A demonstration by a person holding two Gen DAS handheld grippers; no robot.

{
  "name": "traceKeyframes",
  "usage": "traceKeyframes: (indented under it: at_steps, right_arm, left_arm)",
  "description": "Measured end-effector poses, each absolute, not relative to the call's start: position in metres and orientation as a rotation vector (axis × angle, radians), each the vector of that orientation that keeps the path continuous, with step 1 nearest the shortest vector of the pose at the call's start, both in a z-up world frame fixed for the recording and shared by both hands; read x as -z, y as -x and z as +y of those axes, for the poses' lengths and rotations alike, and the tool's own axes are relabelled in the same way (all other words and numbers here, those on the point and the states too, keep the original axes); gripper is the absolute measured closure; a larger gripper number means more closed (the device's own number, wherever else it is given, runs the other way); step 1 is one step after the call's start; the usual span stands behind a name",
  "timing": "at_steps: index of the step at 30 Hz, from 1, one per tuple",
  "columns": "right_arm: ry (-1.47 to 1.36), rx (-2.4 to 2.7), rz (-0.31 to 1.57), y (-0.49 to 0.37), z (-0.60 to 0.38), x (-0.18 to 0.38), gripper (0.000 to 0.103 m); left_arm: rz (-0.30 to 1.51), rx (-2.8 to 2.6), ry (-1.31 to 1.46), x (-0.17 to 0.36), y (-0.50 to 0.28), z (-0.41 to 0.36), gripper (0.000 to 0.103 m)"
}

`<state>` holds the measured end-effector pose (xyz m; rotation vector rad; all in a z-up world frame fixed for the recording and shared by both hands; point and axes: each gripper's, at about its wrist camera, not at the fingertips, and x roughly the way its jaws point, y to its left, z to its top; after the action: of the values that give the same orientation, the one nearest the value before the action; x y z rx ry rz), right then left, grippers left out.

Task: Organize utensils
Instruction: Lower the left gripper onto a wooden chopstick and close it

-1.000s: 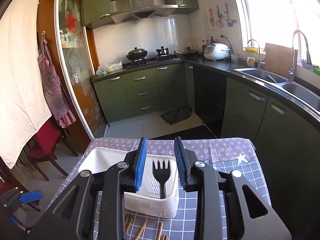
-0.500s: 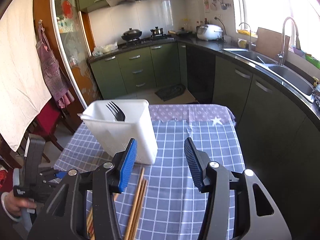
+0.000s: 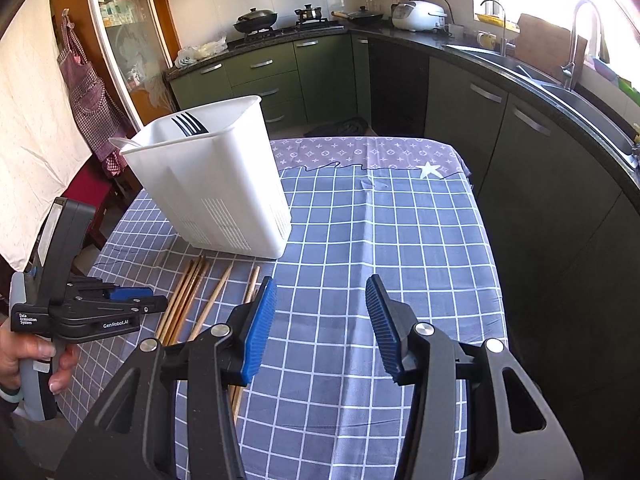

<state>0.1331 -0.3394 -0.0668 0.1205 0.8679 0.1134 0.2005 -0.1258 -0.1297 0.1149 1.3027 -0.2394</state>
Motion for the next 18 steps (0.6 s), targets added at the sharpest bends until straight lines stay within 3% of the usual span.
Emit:
traceKeyframes:
  at_steps: [8,12,18]
  right_arm:
    - [-0.113,-0.119,0.887,-0.141,-0.337,0.07,0.056]
    - [-0.089,-0.12,0.906,-0.142,-0.331,0.071,0.056]
    - [-0.052,-0.157,1.001,-0.151,-0.315,0.09,0.056]
  left_arm:
    - [1.312,0.223,-0.159,0.136,-0.206,-0.139,0.082]
    - [1.32,0.229,-0.174,0.136,-0.205,-0.145,0.096]
    - [1.315,0.259,-0.15,0.13,-0.194,-0.131,0.097]
